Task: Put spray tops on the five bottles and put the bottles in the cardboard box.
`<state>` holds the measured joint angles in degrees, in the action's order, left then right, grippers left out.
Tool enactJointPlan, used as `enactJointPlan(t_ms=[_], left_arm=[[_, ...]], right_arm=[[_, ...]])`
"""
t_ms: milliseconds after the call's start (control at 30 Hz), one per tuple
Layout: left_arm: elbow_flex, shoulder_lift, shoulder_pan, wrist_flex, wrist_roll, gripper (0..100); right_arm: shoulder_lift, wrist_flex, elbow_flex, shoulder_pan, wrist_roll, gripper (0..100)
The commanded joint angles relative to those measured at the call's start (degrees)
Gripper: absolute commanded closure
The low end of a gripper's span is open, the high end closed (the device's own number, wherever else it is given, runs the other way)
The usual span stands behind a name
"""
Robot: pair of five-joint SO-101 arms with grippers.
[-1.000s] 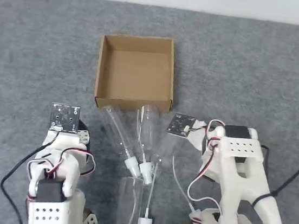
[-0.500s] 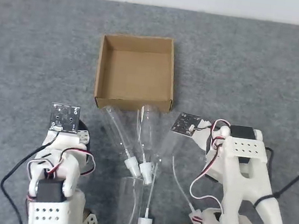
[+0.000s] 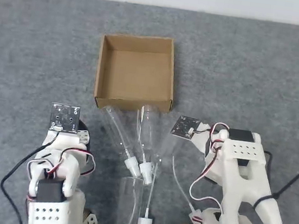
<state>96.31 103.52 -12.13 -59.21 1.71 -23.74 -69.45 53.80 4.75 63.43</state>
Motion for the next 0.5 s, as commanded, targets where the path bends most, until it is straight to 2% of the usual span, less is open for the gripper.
enactJointPlan(t_ms=[0, 100, 333, 467], left_arm=[[-0.57, 0.97, -0.18, 1.85, 0.53, 98], [-0.57, 0.97, -0.18, 1.85, 0.53, 98], [-0.57, 0.97, -0.18, 1.85, 0.53, 98], [-0.57, 0.97, -0.18, 1.85, 0.53, 98]], right_arm=[[-3.47, 0.66, -0.53, 0.31, 0.70, 71.0], [-3.56, 0.75, -0.79, 0.31, 0.53, 71.9], [-3.56, 0.84, -0.79, 0.31, 0.44, 87.3], [-3.56, 0.57, -0.88, 0.31, 0.35, 90.2]])
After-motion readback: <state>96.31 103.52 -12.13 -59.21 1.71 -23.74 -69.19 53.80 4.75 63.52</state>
